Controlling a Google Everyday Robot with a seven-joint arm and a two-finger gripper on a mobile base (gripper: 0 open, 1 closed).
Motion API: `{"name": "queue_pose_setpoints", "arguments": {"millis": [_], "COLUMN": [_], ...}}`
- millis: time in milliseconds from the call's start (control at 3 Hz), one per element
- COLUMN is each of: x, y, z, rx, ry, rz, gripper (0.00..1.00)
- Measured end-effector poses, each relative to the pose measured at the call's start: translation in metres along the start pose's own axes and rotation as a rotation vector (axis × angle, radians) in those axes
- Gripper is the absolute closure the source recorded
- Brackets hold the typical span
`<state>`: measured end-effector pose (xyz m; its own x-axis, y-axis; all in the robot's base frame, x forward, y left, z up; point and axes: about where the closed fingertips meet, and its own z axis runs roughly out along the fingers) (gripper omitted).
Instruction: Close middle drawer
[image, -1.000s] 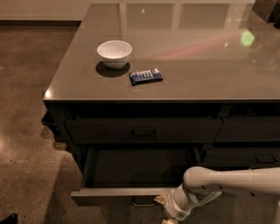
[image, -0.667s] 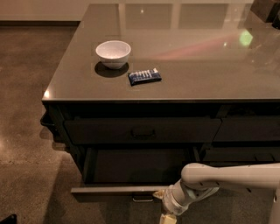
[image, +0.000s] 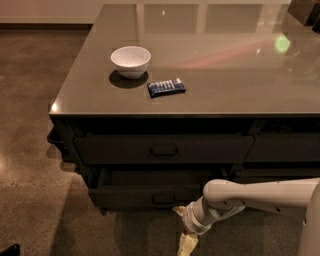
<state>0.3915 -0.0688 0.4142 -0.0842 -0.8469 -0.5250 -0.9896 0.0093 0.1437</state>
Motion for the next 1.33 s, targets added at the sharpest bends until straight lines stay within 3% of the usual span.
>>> {"name": "queue_pose_setpoints", "arguments": {"millis": [333, 667, 1333], "x": [0.002, 0.003, 0.017], "y": [-0.01, -0.055, -0.115], "z": [-0.001, -0.007, -0.018], "rx": [0.023, 0.086, 0.164], "ry": [0.006, 0.04, 0.084], "rz": [-0.008, -0.06, -0.085], "gripper": [0.0, 0.0, 0.0]}}
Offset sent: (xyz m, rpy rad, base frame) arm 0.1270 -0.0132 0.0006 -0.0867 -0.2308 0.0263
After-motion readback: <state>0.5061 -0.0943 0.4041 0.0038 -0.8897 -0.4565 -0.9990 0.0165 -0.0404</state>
